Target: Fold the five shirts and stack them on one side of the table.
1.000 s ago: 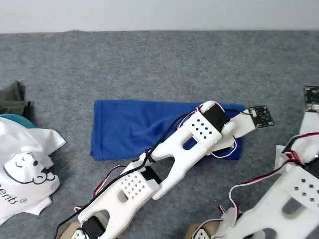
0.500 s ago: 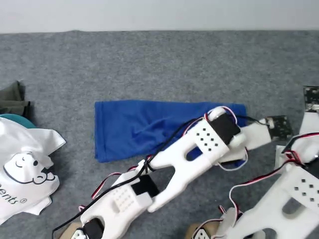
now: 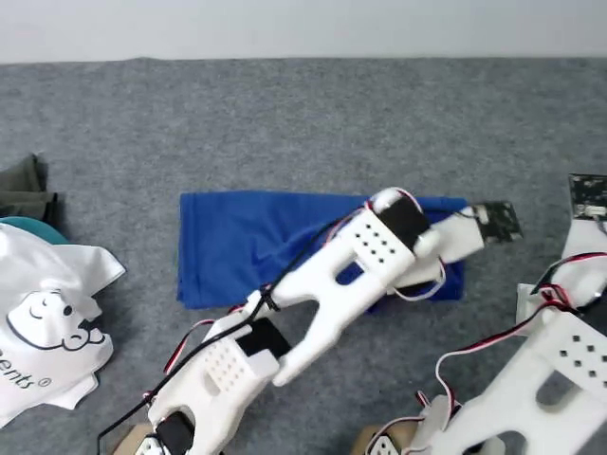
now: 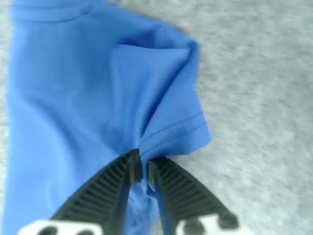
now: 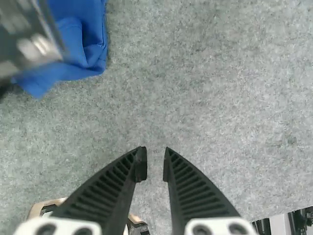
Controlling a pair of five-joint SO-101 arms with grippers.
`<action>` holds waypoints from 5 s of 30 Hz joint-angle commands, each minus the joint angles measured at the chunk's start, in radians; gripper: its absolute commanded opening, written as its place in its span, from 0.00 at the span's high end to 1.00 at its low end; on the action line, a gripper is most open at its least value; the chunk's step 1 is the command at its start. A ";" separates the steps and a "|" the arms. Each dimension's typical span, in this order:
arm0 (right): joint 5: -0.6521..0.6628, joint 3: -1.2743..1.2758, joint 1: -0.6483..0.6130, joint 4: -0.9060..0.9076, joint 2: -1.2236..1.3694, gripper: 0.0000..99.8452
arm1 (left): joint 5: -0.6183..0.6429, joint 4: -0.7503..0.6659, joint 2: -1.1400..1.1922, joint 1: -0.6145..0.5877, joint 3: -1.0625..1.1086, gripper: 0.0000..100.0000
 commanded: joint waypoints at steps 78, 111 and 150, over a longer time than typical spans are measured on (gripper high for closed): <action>-0.003 -0.005 0.010 0.035 -0.025 0.93 | 0.011 0.172 0.295 -0.023 -0.662 0.87; -0.002 -0.003 0.005 0.035 -0.024 0.93 | -0.048 -0.114 0.064 -0.233 0.166 0.87; -0.166 0.138 -0.515 -0.061 -0.012 0.95 | 0.158 0.169 -0.626 -0.545 0.358 1.00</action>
